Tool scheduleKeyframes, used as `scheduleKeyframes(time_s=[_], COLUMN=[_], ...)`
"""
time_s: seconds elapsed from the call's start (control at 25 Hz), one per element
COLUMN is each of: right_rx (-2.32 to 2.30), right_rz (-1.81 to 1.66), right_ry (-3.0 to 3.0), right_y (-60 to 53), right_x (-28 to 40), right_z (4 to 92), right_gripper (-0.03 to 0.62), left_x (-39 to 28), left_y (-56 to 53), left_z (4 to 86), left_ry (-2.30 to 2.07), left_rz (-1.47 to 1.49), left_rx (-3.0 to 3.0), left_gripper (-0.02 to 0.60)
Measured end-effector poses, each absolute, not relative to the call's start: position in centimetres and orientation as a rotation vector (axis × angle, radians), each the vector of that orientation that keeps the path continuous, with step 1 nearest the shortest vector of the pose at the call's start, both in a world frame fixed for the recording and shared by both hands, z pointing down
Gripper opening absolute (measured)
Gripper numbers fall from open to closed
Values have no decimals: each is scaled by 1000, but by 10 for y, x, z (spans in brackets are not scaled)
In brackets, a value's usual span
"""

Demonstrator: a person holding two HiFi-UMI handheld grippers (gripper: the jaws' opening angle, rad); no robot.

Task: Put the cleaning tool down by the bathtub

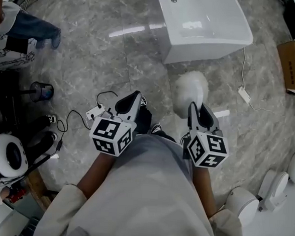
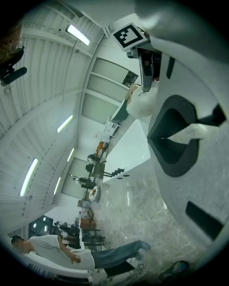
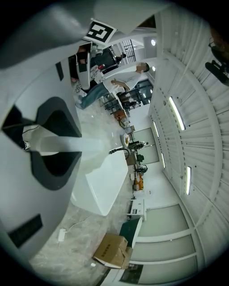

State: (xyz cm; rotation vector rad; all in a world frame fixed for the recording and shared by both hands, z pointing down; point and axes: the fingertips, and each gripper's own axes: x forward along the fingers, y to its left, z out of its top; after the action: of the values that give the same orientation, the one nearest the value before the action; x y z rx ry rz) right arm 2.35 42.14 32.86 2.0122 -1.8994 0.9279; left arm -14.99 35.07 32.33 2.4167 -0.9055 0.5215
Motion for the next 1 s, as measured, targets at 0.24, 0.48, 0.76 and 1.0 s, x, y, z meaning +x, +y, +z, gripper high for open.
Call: scheduleKeyframes(time_s=[0.24,0.48,0.76,1.0], right_rx=[2046,2077,2103,2094], right_rz=[881,852,842,830], right_ry=[-1897,-1904,-1878,-1897], right_y=[359,313,289,269], right_x=[15,2,2,6], right_z=[317,308,303,303], right_gripper=[86,86,86,86], left_x=[-162,-180,-192,-191], left_y=[290,244,219,208], left_z=[310,302,301,306], left_ry=[-893,-893,-880,-849], left_rz=[489,456,442,432], left_rx=[2459,2480,2480,2469], left_gripper=[5,5,5,5])
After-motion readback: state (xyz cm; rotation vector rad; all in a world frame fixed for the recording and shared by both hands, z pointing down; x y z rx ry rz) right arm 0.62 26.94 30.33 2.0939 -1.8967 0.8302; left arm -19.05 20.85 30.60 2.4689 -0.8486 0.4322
